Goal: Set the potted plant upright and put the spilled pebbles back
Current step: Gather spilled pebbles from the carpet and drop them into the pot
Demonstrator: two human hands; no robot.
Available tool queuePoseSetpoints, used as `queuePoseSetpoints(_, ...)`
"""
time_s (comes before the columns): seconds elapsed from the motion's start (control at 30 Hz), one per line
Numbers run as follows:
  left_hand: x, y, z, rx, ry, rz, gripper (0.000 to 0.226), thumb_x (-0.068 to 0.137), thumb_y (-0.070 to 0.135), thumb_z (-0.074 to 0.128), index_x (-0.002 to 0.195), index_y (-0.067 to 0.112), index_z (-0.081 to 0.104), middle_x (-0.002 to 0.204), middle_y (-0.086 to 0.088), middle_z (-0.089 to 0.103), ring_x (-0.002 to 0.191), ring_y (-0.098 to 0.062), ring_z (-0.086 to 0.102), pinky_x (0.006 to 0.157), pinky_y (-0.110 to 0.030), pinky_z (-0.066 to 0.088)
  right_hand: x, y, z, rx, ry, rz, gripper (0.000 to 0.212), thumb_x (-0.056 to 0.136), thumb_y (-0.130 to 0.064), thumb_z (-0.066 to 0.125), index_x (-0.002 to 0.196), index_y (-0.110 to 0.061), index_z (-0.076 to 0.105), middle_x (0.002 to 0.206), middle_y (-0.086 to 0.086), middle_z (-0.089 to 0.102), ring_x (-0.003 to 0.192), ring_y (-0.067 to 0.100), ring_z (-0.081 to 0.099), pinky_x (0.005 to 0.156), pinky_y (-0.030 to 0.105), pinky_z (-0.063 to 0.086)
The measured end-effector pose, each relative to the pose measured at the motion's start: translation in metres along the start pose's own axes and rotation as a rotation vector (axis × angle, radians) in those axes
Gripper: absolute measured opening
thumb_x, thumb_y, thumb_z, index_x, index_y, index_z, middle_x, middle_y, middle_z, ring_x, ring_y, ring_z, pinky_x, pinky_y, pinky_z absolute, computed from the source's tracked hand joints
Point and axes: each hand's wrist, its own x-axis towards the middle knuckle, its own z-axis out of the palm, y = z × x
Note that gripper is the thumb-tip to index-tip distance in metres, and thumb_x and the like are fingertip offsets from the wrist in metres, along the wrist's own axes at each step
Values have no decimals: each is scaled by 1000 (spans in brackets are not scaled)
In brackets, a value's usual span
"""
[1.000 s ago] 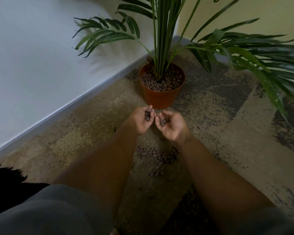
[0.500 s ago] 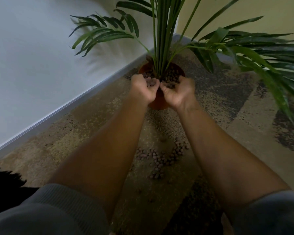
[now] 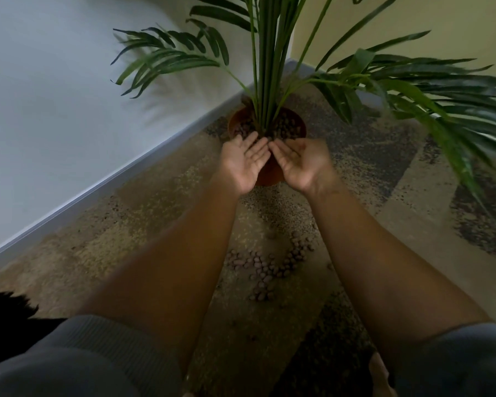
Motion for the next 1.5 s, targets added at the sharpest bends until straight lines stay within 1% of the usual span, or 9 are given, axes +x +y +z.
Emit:
queuePoseSetpoints(0.13, -3, -26, -23, 297, 81, -90, 47, 104, 35, 31, 137, 8, 49, 137, -15, 55, 121, -23, 54, 105, -33, 45, 0, 10, -28, -195, 102, 23, 38, 97, -10, 36, 131, 2, 47, 117, 19, 62, 100, 29, 66, 81, 32, 60)
queuePoseSetpoints(0.33, 12, -63, -58, 905, 186, -247, 39, 102, 25, 41, 139, 15, 47, 134, -6, 57, 116, -19, 56, 90, -26, 47, 1, 36, -77, -686, 338, 61, 20, 96, -12, 40, 95, -6, 59, 88, 12, 63, 72, 21, 62, 59, 28, 53)
queuePoseSetpoints(0.47, 22, -79, -78, 1284, 181, -238, 43, 86, 17, 68, 128, 15, 59, 125, -10, 60, 108, -25, 59, 89, -33, 51, -9, 55, -115, -1450, 304, -9, 29, 94, -17, 46, 66, -13, 53, 75, 8, 57, 82, 24, 52, 73, 31, 42)
queuePoseSetpoints(0.53, 21, -90, -82, 1452, 107, -267, 44, 82, 14, 70, 125, 15, 61, 127, -10, 61, 112, -28, 60, 93, -36, 51, -13, 64, -127, -1653, 181, -15, 27, 93, -18, 49, 77, -6, 67, 85, 10, 65, 89, 26, 57, 80, 31, 46)
queuePoseSetpoints(0.7, 20, -109, -87, 1753, -7, -219, 40, 81, 9, 67, 120, 15, 67, 124, -10, 65, 113, -27, 62, 98, -34, 50, -10, 68, -136, -1480, 292, -245, 14, 86, -6, 55, 84, -2, 69, 101, 16, 70, 93, 28, 62, 73, 26, 46)
queuePoseSetpoints(0.93, 11, -114, -75, 1804, 10, -322, 79, 53, 40, 91, 123, 28, 58, 130, -4, 54, 115, -28, 56, 93, -41, 50, 4, 35, -161, -1962, 553, -310, 48, 85, -26, 56, 132, -16, 53, 138, 11, 39, 127, 30, 35, 103, 42, 42)
queuePoseSetpoints(1.07, 7, -114, -74, 1818, 17, -297, 78, 53, 40, 92, 121, 29, 55, 135, -3, 48, 121, -27, 50, 96, -45, 48, 9, 23, -176, -1975, 454, -244, 51, 93, -31, 49, 140, -13, 46, 151, 11, 27, 138, 33, 24, 114, 45, 32)
queuePoseSetpoints(1.27, 8, -120, -68, 1845, -42, -330, 70, 49, 37, 94, 110, 32, 59, 135, -3, 45, 120, -28, 50, 93, -43, 48, 8, 32, -178, -2068, 364, -297, 41, 94, -31, 47, 126, -8, 58, 132, 13, 39, 123, 30, 37, 102, 38, 41)
queuePoseSetpoints(1.5, 2, -131, -66, 1970, -189, -341, 78, 27, 45, 94, 96, 37, 57, 117, 4, 54, 107, -21, 58, 94, -41, 51, -7, 42, -185, -1972, 34, -288, 22, 87, -21, 56, 104, -17, 69, 120, 9, 51, 117, 24, 42, 102, 29, 33)
